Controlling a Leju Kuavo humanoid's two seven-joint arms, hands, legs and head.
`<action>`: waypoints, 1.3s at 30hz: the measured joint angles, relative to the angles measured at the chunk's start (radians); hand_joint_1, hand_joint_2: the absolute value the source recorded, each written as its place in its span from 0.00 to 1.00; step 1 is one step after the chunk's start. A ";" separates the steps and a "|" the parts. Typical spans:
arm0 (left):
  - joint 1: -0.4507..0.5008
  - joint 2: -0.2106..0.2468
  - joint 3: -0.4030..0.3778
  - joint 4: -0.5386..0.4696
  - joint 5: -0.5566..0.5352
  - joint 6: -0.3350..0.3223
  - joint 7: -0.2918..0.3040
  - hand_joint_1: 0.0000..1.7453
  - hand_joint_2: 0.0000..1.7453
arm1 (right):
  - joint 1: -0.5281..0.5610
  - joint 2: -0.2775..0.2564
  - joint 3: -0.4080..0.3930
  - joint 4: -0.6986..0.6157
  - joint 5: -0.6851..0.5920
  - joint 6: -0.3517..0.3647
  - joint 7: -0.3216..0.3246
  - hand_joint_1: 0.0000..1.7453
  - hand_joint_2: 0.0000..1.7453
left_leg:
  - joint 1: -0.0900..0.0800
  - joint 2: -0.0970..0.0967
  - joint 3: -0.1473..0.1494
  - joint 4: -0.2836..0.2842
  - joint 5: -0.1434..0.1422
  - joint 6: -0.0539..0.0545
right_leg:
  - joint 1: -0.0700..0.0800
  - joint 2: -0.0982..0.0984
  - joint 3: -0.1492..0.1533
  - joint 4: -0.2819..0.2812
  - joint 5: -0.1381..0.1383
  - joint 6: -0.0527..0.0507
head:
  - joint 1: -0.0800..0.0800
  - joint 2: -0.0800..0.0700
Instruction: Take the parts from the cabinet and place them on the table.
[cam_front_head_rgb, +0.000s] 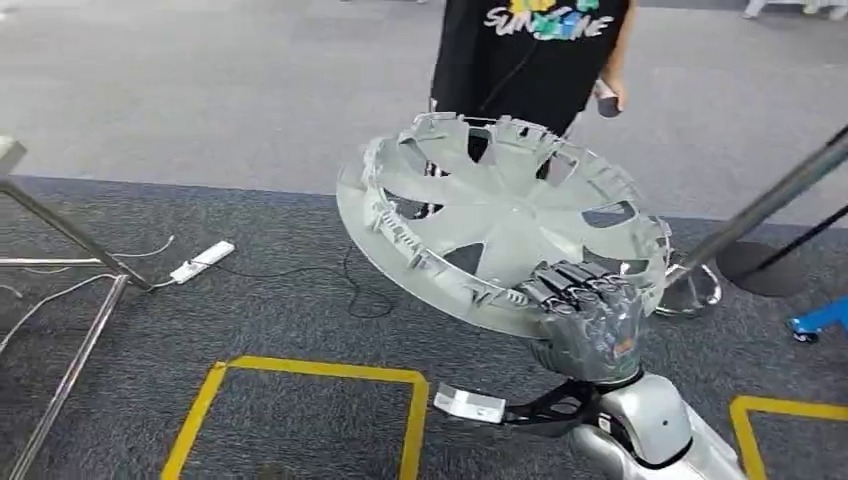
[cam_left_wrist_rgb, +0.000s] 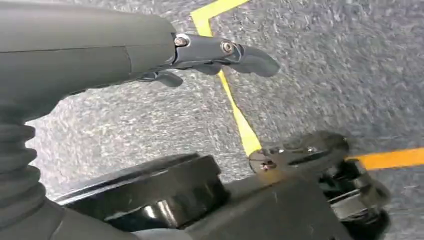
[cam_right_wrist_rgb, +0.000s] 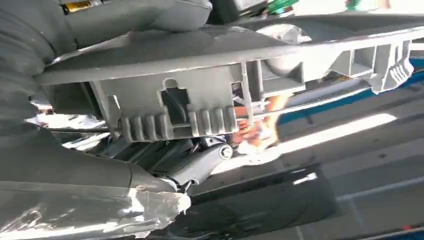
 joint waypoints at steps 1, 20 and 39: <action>0.000 0.000 -0.003 0.000 0.000 -0.002 0.000 0.00 1.00 | -0.001 0.000 0.000 0.000 0.000 0.003 -0.001 1.00 1.00 | -0.001 -0.015 0.001 0.000 -0.001 0.001 | 0.001 0.002 -0.040 0.067 -0.018 -0.001 | 0.001 0.000; -0.005 0.014 -0.010 0.002 0.014 -0.014 0.001 0.00 1.00 | -0.041 0.000 0.005 0.027 -0.006 0.036 0.004 1.00 1.00 | 0.006 0.003 -0.083 0.160 -0.029 -0.057 | -0.005 -0.060 0.093 -0.243 0.148 -0.037 | -0.015 0.000; 0.002 0.015 -0.010 0.002 0.028 -0.023 0.008 0.00 1.00 | -0.056 0.003 0.015 0.058 -0.018 0.049 0.016 1.00 1.00 | 0.011 -0.126 0.002 0.000 0.002 -0.023 | -0.017 0.088 0.064 -0.234 0.166 0.010 | -0.004 0.000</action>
